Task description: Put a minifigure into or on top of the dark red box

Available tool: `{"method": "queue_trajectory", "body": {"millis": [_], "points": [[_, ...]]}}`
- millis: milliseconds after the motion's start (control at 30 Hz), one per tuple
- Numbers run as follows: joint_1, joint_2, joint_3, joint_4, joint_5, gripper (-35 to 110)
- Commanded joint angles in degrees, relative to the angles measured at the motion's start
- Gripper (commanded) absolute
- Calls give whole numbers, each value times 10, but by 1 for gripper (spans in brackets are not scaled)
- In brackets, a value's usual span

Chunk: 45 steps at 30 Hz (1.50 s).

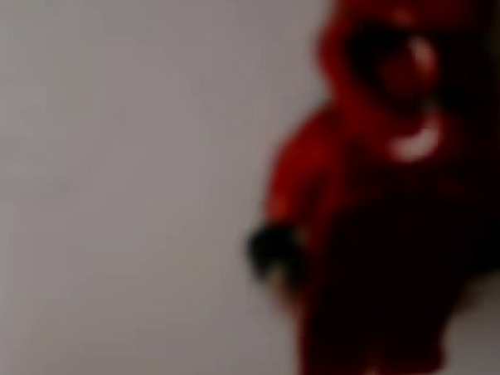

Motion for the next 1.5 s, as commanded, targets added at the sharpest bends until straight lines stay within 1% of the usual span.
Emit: {"method": "queue_trajectory", "body": {"millis": [0, 1067, 1367, 1467], "points": [[10, -8, -11, -4, 4, 22], [11, -108, -41, -38, -1, 19], [8, -153, -68, -43, 1, 12], [9, -169, -76, -43, 1, 7]]}}
